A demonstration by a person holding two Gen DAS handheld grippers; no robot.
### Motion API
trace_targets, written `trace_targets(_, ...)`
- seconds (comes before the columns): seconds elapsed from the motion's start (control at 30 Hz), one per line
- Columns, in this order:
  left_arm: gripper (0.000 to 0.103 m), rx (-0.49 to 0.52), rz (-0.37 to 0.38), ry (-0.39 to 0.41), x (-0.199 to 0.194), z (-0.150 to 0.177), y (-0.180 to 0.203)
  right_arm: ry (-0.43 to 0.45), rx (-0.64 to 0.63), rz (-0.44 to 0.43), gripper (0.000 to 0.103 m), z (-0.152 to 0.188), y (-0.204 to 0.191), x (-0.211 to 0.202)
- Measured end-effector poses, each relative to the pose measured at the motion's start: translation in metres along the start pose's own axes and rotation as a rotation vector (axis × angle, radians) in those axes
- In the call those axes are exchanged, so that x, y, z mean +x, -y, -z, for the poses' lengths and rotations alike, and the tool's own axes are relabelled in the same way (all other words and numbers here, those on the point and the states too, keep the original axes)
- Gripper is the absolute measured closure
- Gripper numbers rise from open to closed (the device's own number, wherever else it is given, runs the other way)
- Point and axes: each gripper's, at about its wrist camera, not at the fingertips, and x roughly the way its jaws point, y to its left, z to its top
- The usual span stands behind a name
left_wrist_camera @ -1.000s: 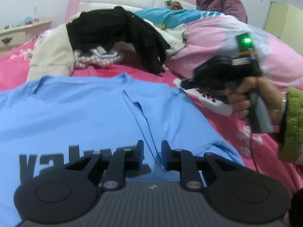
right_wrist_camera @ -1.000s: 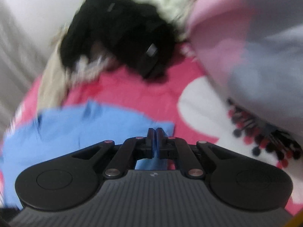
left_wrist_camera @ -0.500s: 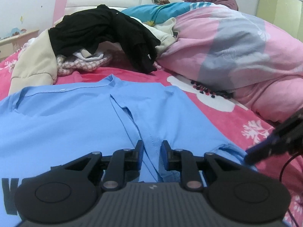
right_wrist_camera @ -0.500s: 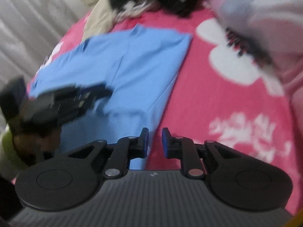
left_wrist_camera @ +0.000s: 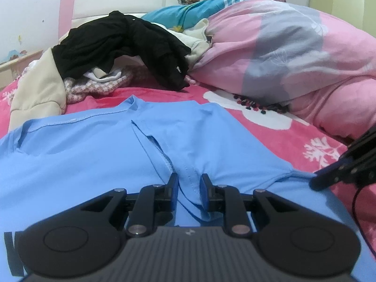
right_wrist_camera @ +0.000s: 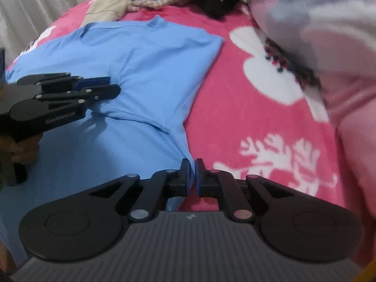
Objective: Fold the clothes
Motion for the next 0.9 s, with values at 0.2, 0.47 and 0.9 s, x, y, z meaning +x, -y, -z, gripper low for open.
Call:
trace_targets(0.2,0.083,-0.005,0.001,0.005,0.001,0.001,-0.001,-0.047,0.075,-0.133,0.092,0.004,0.005,-0.019)
trace_targets(0.47,0.082,-0.012,0.001,0.01,0.0,0.004,-0.001,-0.178,-0.131,0.112,0.089,0.017,-0.01,-0.027)
trace_targets(0.9,0.08,-0.043,0.012,0.001,-0.009,0.011,-0.005,0.276,-0.104,0.074,0.089,-0.076,-0.02,0.025)
